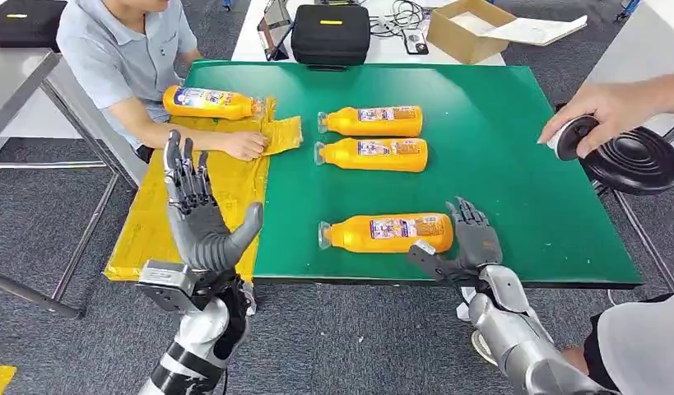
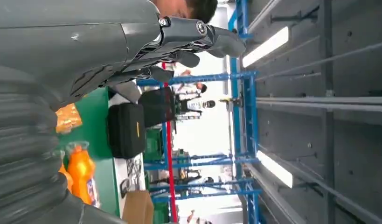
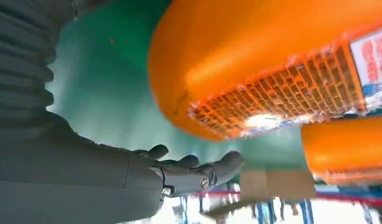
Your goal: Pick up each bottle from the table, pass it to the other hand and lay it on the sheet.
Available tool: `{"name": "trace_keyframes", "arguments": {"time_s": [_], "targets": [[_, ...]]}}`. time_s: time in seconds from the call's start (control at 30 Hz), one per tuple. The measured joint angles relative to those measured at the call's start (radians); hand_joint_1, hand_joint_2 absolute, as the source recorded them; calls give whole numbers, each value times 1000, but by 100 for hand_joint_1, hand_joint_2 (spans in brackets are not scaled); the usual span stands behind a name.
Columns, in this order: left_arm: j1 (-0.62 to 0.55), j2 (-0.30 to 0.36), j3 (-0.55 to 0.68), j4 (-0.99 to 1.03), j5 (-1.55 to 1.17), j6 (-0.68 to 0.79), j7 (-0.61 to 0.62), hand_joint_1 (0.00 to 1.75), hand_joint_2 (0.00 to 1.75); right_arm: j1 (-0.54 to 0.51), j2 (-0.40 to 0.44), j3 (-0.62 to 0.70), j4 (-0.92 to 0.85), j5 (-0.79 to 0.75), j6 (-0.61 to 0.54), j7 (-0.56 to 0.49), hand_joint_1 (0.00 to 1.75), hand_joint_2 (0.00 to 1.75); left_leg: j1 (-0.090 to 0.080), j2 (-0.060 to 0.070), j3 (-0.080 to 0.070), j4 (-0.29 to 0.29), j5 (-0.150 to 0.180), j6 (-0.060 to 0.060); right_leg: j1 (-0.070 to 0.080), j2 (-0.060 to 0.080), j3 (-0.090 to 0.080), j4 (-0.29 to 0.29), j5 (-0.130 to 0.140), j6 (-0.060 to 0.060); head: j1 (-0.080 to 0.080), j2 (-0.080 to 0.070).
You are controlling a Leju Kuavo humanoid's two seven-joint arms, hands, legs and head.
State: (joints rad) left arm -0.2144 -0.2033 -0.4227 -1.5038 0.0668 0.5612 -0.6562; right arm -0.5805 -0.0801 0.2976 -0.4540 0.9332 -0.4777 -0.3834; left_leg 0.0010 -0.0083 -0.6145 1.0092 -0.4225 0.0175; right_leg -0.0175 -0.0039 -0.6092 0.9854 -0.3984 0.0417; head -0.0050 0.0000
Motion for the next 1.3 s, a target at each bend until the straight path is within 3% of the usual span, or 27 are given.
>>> {"name": "trace_keyframes", "arguments": {"time_s": [0.17, 0.47, 0.77, 1.13, 1.2, 1.3], "targets": [[-24, -12, -8, 22, 7, -16, 9, 0, 175, -17, 24, -21, 34, -49, 72, -62, 0, 175, 0, 0, 1, 0, 0, 0, 0, 0, 0, 0, 0, 0, 0, 0], [-54, -30, -27, 62, 16, -29, 12, 0, 175, -18, 65, -29, 57, -49, 81, -145, 0, 175, 0, 1, 1, 0, 0, 0, 1, 1, 0, 0, 0, 0, 0, 0], [-55, -31, -28, 74, 35, -35, 10, 0, 175, -33, 68, -29, 68, -1, 75, -124, 0, 175, 0, 1, 1, 0, 0, 0, 0, 1, 1, 0, 0, 0, 0, 0], [-55, -31, -28, 75, 37, -36, 9, 0, 175, -64, 73, -4, 88, 88, 82, 37, 0, 175, 0, 2, 3, 0, 0, 0, 0, 1, 2, 0, 0, 0, 0, 0], [-55, -31, -27, 75, 38, -34, 9, 0, 175, -68, 72, -3, 92, 69, 104, 37, 0, 175, 0, 1, 4, 0, 0, 0, 0, 1, 3, 0, 0, 0, 0, 0], [-55, -31, -27, 75, 39, -37, 8, 0, 175, -69, 69, -3, 94, 43, 155, -51, 0, 175, 0, 1, 4, 0, 0, 0, 0, 1, 3, 0, 0, 0, 0, 0]]}}
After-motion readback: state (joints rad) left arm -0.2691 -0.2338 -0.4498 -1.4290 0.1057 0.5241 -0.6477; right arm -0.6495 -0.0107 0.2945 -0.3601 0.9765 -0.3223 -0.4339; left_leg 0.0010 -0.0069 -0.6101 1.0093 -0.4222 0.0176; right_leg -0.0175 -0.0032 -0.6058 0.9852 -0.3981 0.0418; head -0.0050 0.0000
